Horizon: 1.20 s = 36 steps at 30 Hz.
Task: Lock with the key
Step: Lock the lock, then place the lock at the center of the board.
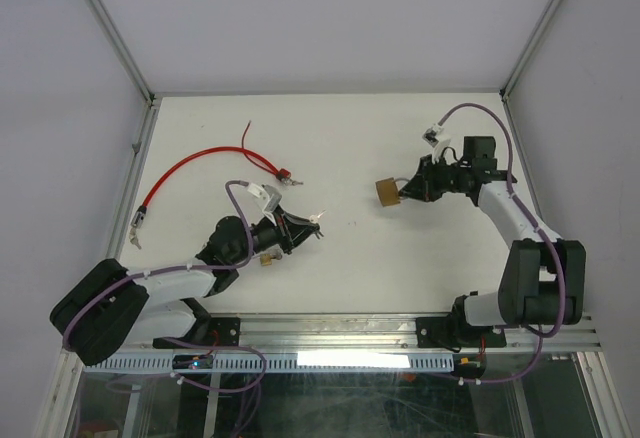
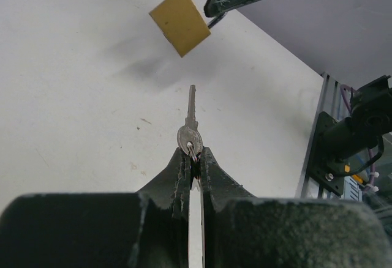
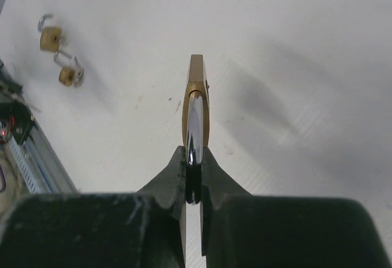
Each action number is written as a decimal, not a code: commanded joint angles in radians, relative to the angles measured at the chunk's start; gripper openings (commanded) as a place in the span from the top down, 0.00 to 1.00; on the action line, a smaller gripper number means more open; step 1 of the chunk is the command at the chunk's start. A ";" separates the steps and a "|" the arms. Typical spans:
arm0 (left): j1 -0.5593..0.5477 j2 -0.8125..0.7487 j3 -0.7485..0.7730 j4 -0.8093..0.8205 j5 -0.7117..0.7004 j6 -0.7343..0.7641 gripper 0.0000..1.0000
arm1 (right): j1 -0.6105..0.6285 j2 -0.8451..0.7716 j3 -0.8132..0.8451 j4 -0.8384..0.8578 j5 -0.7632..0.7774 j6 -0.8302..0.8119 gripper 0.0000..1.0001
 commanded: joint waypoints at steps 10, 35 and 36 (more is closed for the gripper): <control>-0.003 -0.095 -0.032 0.030 0.051 -0.087 1.00 | -0.142 0.432 0.320 0.277 -0.020 0.317 1.00; -0.004 -0.015 -0.004 0.097 0.089 -0.170 1.00 | -0.194 0.632 0.479 0.183 0.091 0.202 0.47; -0.004 -0.016 -0.004 0.097 0.089 -0.172 1.00 | -0.195 0.622 0.477 0.174 0.100 0.183 0.44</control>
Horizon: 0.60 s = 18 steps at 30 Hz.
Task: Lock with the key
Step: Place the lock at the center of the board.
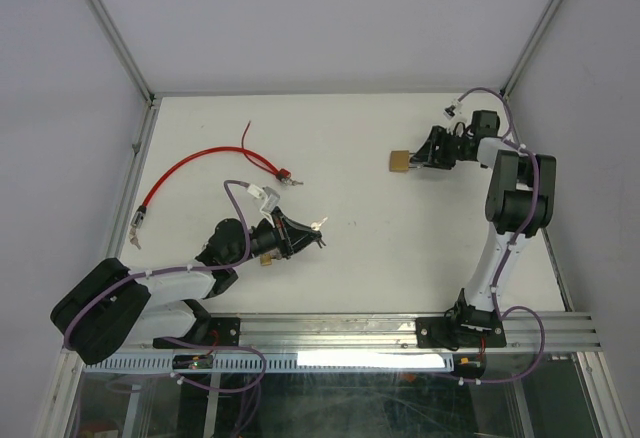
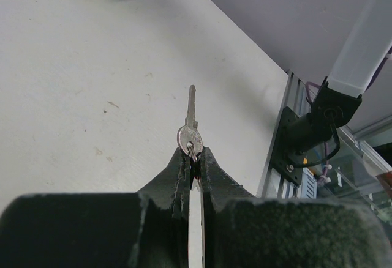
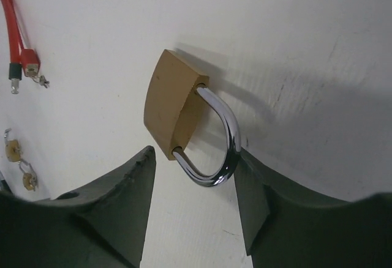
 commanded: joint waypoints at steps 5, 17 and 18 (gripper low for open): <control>-0.005 -0.004 0.029 0.072 0.029 -0.031 1.00 | -0.011 -0.138 -0.010 -0.031 0.086 -0.162 0.35; -0.003 -0.036 0.018 0.069 0.024 -0.040 1.00 | -0.013 -0.279 -0.076 -0.094 0.169 -0.305 0.09; -0.004 -0.041 0.017 0.068 0.021 -0.040 1.00 | -0.013 -0.303 -0.084 -0.099 0.169 -0.319 0.09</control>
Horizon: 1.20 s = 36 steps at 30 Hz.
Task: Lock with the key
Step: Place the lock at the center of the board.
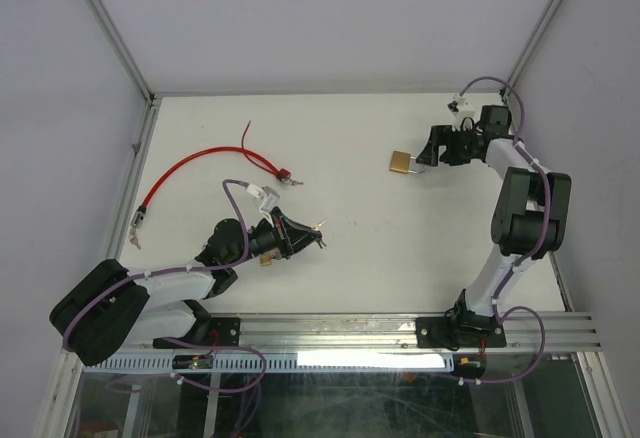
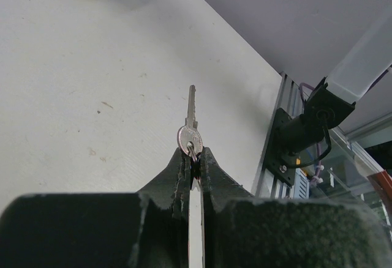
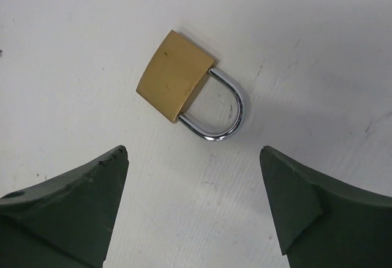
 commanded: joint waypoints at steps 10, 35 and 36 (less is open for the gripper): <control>-0.003 -0.044 0.011 0.099 -0.005 -0.041 1.00 | -0.003 -0.364 -0.086 -0.121 -0.057 -0.199 0.09; -0.003 -0.058 -0.034 0.203 -0.089 -0.138 1.00 | 0.241 -0.737 -0.363 0.030 -0.571 -0.140 0.00; -0.002 -0.052 -0.034 0.212 -0.090 -0.144 1.00 | 0.244 -0.738 -0.379 0.042 -0.581 -0.141 0.00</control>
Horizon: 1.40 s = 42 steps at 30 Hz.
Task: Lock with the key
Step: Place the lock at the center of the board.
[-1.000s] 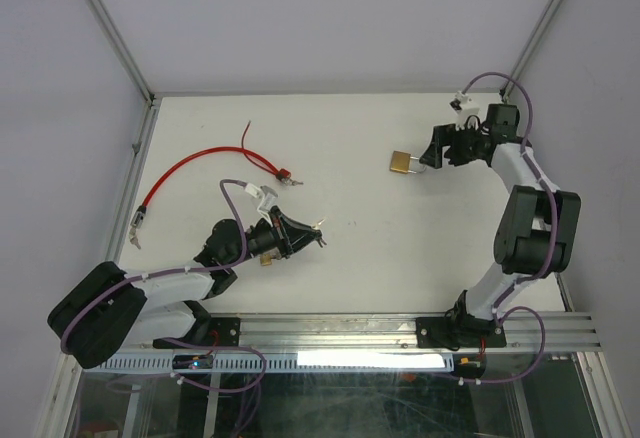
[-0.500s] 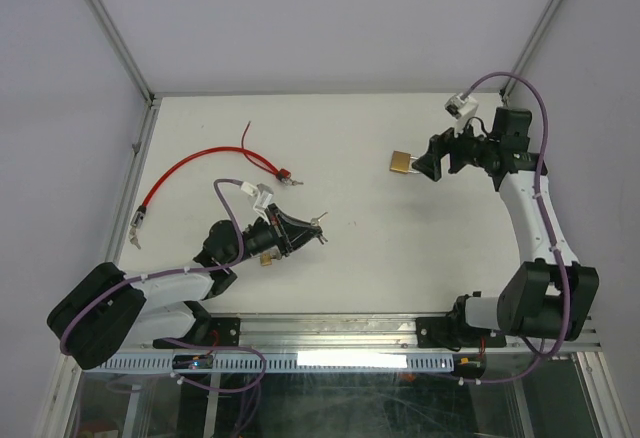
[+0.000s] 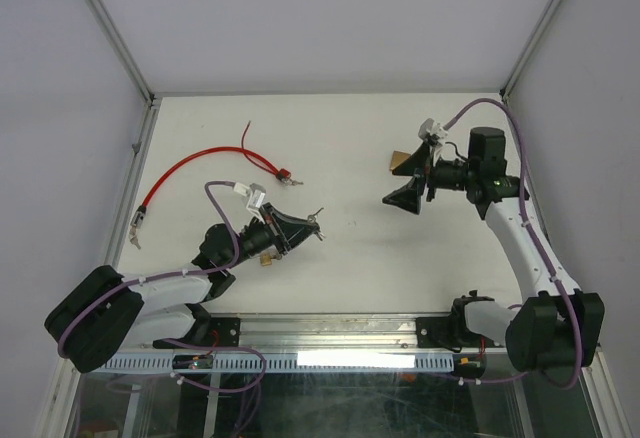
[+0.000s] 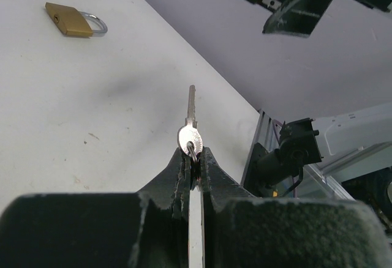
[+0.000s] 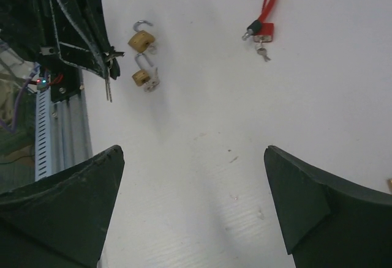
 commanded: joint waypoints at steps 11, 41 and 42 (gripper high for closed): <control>-0.003 0.126 0.008 0.222 -0.045 -0.130 1.00 | 0.063 -0.024 -0.148 0.168 -0.189 0.004 0.01; -0.054 0.275 0.054 0.369 -0.227 -0.312 1.00 | 0.220 0.008 -0.261 0.408 -0.070 0.131 0.07; -0.056 0.281 0.058 0.370 -0.231 -0.313 1.00 | 0.223 0.008 -0.267 0.418 -0.067 0.142 0.07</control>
